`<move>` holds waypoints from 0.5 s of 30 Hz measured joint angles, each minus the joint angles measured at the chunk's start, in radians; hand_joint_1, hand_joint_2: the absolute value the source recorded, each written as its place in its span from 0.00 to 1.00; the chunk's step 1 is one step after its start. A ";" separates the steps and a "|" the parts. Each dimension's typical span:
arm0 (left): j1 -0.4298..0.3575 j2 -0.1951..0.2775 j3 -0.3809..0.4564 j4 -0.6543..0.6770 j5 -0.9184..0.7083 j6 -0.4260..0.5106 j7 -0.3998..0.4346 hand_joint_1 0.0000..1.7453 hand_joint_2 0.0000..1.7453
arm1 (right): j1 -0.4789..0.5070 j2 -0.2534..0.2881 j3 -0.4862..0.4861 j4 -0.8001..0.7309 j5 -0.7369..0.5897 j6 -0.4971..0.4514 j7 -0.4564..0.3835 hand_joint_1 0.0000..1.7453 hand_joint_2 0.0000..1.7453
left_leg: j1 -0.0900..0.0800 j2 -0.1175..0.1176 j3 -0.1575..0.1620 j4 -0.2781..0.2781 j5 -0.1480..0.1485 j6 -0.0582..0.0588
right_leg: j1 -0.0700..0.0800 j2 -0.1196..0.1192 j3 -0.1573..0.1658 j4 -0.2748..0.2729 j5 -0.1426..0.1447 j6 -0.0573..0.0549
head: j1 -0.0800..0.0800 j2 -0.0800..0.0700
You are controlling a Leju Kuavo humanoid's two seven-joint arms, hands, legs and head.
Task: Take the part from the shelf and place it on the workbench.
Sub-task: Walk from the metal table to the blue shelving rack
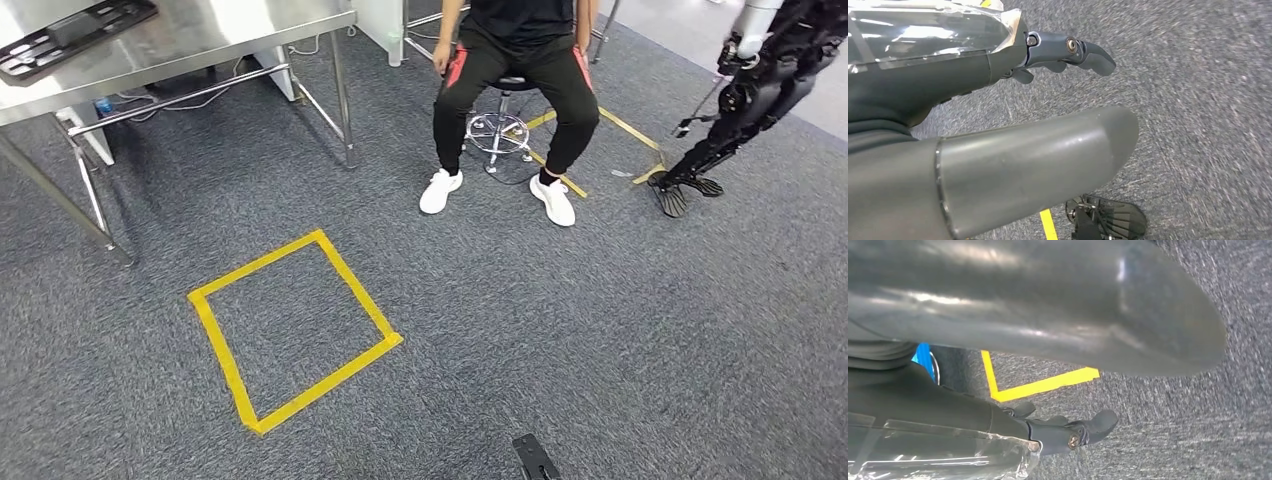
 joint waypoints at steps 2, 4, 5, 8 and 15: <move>-0.001 0.000 0.000 0.000 0.000 0.002 0.000 0.00 0.00 | -0.001 0.000 0.000 0.000 0.001 0.001 0.003 0.00 0.00 | -0.005 0.015 0.003 -0.002 0.001 -0.012 | 0.010 -0.004 0.012 -0.029 0.004 -0.015 | -0.001 0.000; -0.002 -0.001 0.000 0.000 0.000 0.005 0.000 0.00 0.00 | 0.003 0.000 0.000 0.000 0.002 0.002 0.008 0.00 0.00 | -0.001 0.017 0.006 -0.002 -0.002 -0.025 | 0.006 0.017 0.008 -0.031 0.008 -0.030 | -0.002 0.000; -0.003 -0.002 0.000 0.000 0.000 0.006 -0.001 0.00 0.00 | 0.004 0.000 0.000 0.001 0.004 0.002 0.010 0.00 0.00 | 0.002 -0.001 0.002 0.009 -0.014 -0.030 | 0.001 0.027 0.007 -0.033 0.011 -0.038 | -0.003 0.000; 0.000 -0.001 0.000 0.000 0.000 0.010 -0.002 0.00 0.00 | 0.001 0.001 0.000 0.001 0.008 0.004 0.012 0.00 0.00 | 0.006 -0.076 -0.065 0.163 -0.107 -0.033 | -0.004 0.057 0.006 -0.037 0.018 -0.063 | -0.007 0.000; 0.008 0.001 0.000 0.001 -0.001 0.012 -0.008 0.00 0.00 | 0.001 0.007 0.000 0.001 0.010 0.004 0.018 0.00 0.00 | 0.020 -0.156 -0.035 0.077 -0.019 -0.033 | 0.002 0.155 -0.005 -0.012 0.015 -0.059 | -0.007 0.000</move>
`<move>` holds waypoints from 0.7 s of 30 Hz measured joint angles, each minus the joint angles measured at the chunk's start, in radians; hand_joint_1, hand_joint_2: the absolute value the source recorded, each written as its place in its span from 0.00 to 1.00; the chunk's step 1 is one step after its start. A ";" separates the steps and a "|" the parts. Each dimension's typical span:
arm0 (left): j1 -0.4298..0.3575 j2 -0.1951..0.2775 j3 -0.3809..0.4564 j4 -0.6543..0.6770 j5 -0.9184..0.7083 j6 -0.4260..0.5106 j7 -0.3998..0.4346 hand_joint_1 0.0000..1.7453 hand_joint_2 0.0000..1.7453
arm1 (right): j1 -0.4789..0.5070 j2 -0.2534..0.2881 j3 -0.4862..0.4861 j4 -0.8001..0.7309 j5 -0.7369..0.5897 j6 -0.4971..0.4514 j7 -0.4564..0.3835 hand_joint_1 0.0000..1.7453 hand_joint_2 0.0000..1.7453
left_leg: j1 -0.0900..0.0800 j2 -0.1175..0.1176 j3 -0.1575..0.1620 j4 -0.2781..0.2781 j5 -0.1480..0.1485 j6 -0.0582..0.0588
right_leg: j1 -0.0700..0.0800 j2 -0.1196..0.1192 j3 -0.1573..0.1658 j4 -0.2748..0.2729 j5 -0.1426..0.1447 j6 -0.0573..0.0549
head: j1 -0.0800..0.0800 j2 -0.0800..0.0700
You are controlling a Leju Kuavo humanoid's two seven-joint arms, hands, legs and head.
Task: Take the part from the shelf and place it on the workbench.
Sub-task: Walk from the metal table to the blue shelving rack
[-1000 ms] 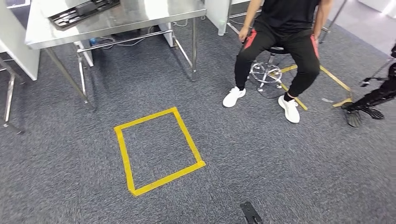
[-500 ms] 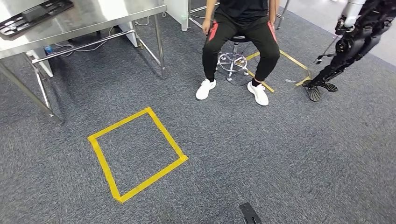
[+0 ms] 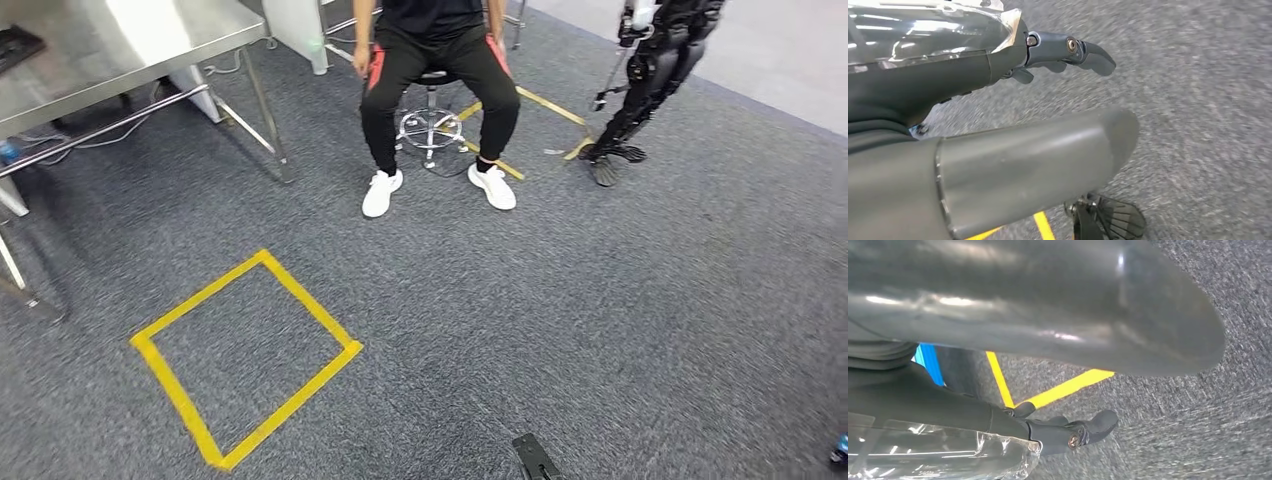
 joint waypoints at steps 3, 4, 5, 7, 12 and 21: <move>0.001 0.000 0.000 0.001 -0.001 0.001 -0.001 0.00 0.00 | -0.001 0.000 0.000 0.000 0.001 0.000 0.001 0.00 0.00 | -0.004 -0.021 0.012 -0.042 0.003 0.007 | -0.001 0.035 -0.026 0.007 0.005 0.024 | 0.001 0.000; 0.000 0.000 0.000 0.001 -0.001 0.002 -0.002 0.00 0.00 | 0.002 -0.001 0.000 0.000 0.002 0.001 0.001 0.00 0.00 | -0.007 -0.007 0.012 -0.044 0.007 0.015 | -0.004 0.037 -0.032 0.005 0.008 0.031 | 0.001 0.000; 0.000 0.000 0.000 0.001 -0.001 0.003 -0.002 0.00 0.00 | 0.005 -0.001 0.000 0.000 0.003 0.003 0.003 0.00 0.00 | -0.007 0.006 0.013 -0.049 0.011 0.023 | -0.003 0.021 -0.040 0.011 0.006 0.036 | 0.001 0.000; 0.000 -0.001 0.000 0.001 -0.001 0.006 -0.002 0.00 0.00 | 0.005 0.000 0.002 0.001 0.007 0.007 0.007 0.00 0.00 | -0.007 0.037 0.015 -0.056 0.016 0.037 | 0.001 -0.040 -0.079 0.082 -0.029 0.036 | 0.004 0.000; 0.002 -0.001 0.000 0.001 0.000 0.016 0.001 0.00 0.00 | 0.002 0.000 0.008 0.001 0.019 0.012 0.013 0.00 0.00 | -0.011 0.116 0.015 -0.057 0.014 0.041 | -0.001 -0.094 -0.158 0.256 -0.089 0.050 | 0.006 0.000; -0.003 -0.006 0.000 0.001 -0.001 0.019 0.003 0.00 0.00 | 0.002 -0.004 0.013 0.001 0.024 0.012 0.017 0.00 0.00 | -0.016 0.159 0.037 -0.045 -0.021 -0.001 | 0.006 -0.125 -0.011 -0.010 0.007 0.010 | 0.001 0.000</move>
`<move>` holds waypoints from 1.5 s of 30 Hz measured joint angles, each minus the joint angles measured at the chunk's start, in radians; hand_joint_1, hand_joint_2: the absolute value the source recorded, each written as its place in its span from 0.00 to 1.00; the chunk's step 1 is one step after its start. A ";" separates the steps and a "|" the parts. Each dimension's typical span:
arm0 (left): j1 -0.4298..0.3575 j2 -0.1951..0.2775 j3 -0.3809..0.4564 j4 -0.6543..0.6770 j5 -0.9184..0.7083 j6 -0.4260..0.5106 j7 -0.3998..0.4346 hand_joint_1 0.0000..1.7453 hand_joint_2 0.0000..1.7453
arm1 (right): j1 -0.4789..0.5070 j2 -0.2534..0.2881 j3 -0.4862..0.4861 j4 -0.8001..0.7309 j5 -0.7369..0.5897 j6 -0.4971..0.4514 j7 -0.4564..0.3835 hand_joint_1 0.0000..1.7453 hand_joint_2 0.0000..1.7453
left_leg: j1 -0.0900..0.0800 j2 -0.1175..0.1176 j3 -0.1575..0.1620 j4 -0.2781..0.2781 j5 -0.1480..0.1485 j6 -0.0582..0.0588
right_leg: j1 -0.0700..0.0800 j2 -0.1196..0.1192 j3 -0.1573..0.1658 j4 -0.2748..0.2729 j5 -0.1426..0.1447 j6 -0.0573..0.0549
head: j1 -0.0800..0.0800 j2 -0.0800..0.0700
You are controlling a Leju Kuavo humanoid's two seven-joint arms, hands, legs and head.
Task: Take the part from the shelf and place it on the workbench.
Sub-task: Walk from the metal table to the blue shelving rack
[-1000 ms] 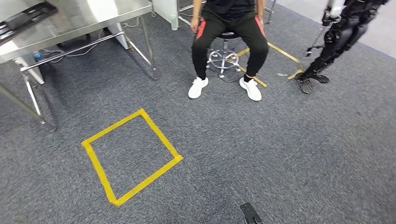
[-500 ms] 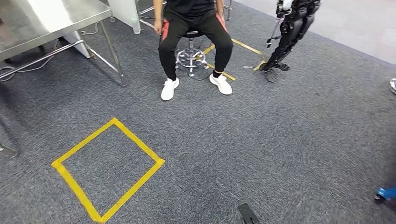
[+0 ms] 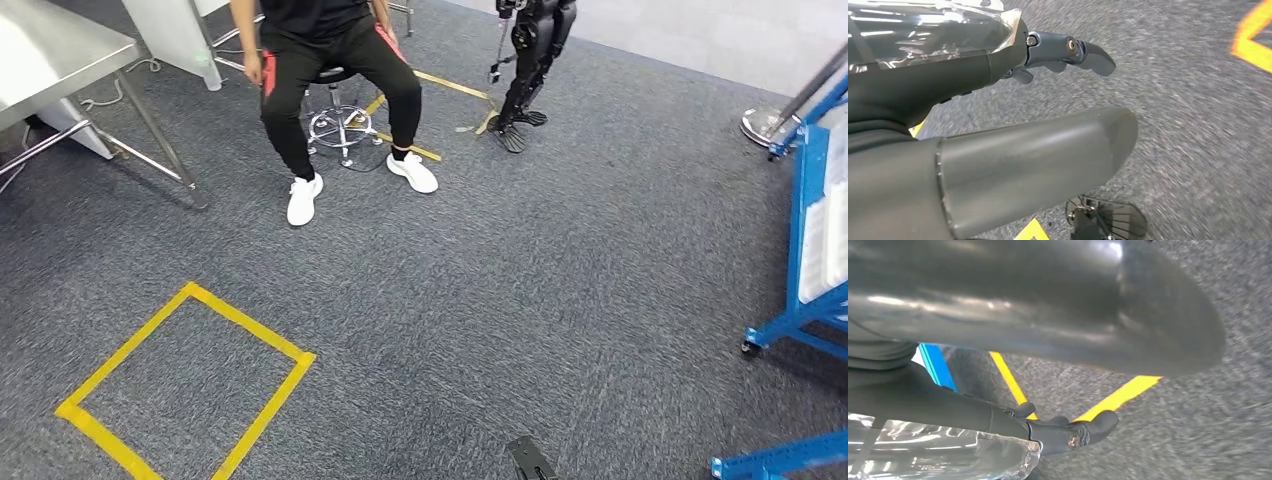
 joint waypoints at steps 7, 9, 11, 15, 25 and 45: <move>0.007 0.002 0.000 0.000 0.000 0.001 0.003 0.00 0.00 | 0.001 0.003 0.002 0.000 0.003 0.000 0.001 0.00 0.00 | 0.004 -0.099 -0.112 0.202 -0.057 0.001 | -0.001 0.094 0.005 0.000 0.005 -0.023 | -0.006 0.000; 0.008 0.002 0.000 0.000 -0.001 0.001 0.003 0.00 0.00 | -0.001 0.003 0.003 0.000 0.005 0.000 0.000 0.00 0.00 | 0.010 -0.137 -0.058 0.071 0.012 0.004 | 0.002 0.121 0.002 0.008 0.002 -0.018 | -0.006 0.000; 0.008 0.002 0.000 0.001 -0.004 0.001 0.001 0.00 0.00 | -0.002 0.003 0.004 0.000 0.006 0.000 0.000 0.00 0.00 | 0.012 -0.169 -0.031 0.005 0.032 0.008 | 0.005 0.144 -0.006 0.014 0.000 -0.007 | -0.006 0.000; 0.008 0.002 0.000 0.001 -0.011 0.001 -0.004 0.00 0.00 | 0.006 0.000 0.005 0.001 0.006 0.000 0.001 0.00 0.00 | 0.006 -0.133 -0.026 -0.007 0.037 0.031 | 0.002 0.134 -0.032 0.030 -0.002 0.013 | -0.004 0.000; 0.012 0.002 -0.007 0.001 -0.017 0.002 -0.001 0.00 0.00 | 0.002 0.001 0.005 0.001 0.000 0.000 0.001 0.00 0.00 | 0.001 -0.002 -0.010 -0.012 0.024 0.027 | -0.001 -0.031 -0.035 0.052 -0.009 0.040 | 0.000 0.000; 0.014 0.002 -0.014 0.001 -0.015 0.005 0.004 0.00 0.00 | 0.010 0.006 0.004 0.001 0.004 0.000 -0.001 0.00 0.00 | 0.003 -0.144 -0.029 -0.007 0.040 0.029 | 0.001 0.153 -0.031 0.020 0.007 0.007 | -0.007 0.000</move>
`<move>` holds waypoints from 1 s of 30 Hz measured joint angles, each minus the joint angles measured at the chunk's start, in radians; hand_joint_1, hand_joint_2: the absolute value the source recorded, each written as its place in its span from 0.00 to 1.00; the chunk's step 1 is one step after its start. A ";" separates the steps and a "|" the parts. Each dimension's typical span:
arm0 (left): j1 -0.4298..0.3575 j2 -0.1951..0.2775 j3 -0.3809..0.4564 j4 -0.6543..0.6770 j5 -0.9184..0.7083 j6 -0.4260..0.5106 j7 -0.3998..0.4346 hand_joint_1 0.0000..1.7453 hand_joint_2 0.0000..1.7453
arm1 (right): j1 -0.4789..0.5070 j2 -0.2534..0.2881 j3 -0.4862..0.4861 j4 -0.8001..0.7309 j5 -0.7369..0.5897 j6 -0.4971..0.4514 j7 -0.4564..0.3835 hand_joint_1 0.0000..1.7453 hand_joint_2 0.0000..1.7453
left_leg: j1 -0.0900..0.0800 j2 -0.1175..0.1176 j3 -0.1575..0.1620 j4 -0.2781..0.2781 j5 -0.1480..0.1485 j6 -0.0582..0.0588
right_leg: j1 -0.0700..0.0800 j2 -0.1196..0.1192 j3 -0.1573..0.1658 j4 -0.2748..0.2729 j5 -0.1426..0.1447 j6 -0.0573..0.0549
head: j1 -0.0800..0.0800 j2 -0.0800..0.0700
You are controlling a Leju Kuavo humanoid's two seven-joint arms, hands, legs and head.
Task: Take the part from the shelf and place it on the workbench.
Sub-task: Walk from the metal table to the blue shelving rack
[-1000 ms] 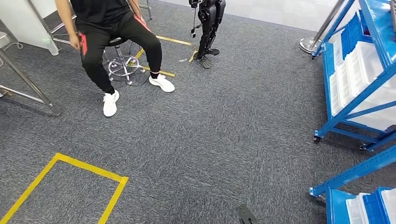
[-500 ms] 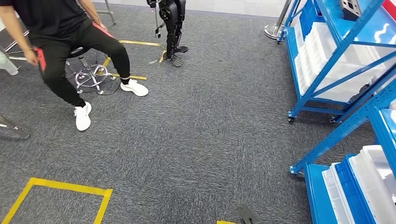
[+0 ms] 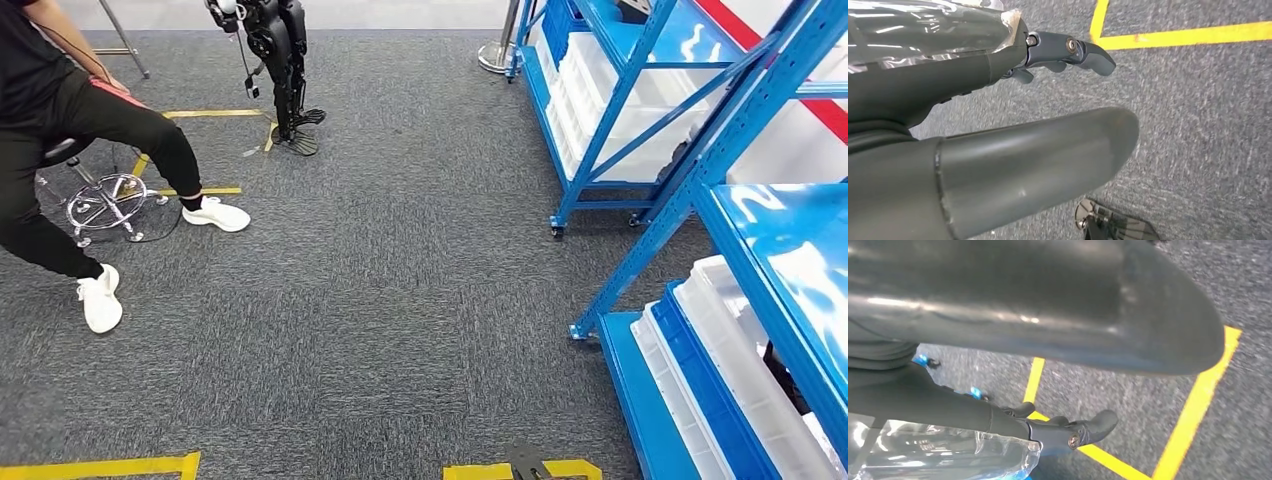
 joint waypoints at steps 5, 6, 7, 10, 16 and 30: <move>0.000 0.001 0.000 0.000 -0.002 0.000 0.001 0.00 0.00 | -0.007 0.002 0.001 0.000 0.001 0.000 -0.001 0.00 0.00 | -0.007 0.076 0.006 -0.009 0.001 0.021 | -0.002 -0.113 -0.134 0.259 -0.108 -0.001 | 0.005 0.000; 0.000 0.001 0.000 0.000 -0.004 0.000 0.002 0.00 0.00 | -0.007 0.001 0.001 0.000 0.001 0.000 -0.001 0.00 0.00 | -0.008 0.091 0.007 -0.009 0.000 0.021 | -0.005 -0.116 -0.148 0.285 -0.113 0.005 | 0.005 0.000; 0.000 0.001 0.000 0.000 -0.005 0.000 0.002 0.00 0.00 | -0.005 0.001 0.001 0.000 0.001 0.000 -0.001 0.00 0.00 | -0.008 0.105 0.009 -0.009 -0.003 0.020 | -0.008 -0.120 -0.138 0.268 -0.101 0.014 | 0.005 0.000; -0.002 0.000 -0.001 0.000 -0.011 0.000 0.002 0.00 0.00 | -0.007 0.001 0.001 0.000 -0.001 0.000 0.000 0.00 0.00 | -0.011 0.140 0.021 -0.009 -0.014 0.007 | -0.009 -0.184 -0.024 0.061 -0.026 0.034 | 0.005 0.000; -0.010 -0.002 -0.002 0.000 -0.017 0.000 0.010 0.00 0.00 | -0.006 0.000 0.000 0.001 -0.002 0.000 0.003 0.00 0.00 | -0.010 0.154 0.038 0.005 -0.047 -0.025 | -0.003 -0.167 0.011 -0.008 0.000 -0.006 | -0.001 0.000; -0.008 -0.003 -0.010 0.000 -0.027 0.000 0.021 0.00 0.00 | -0.003 -0.002 -0.001 0.002 0.000 0.000 0.008 0.00 0.00 | 0.000 -0.001 -0.011 0.015 -0.002 -0.003 | -0.004 0.007 0.000 -0.002 0.001 0.007 | -0.006 0.000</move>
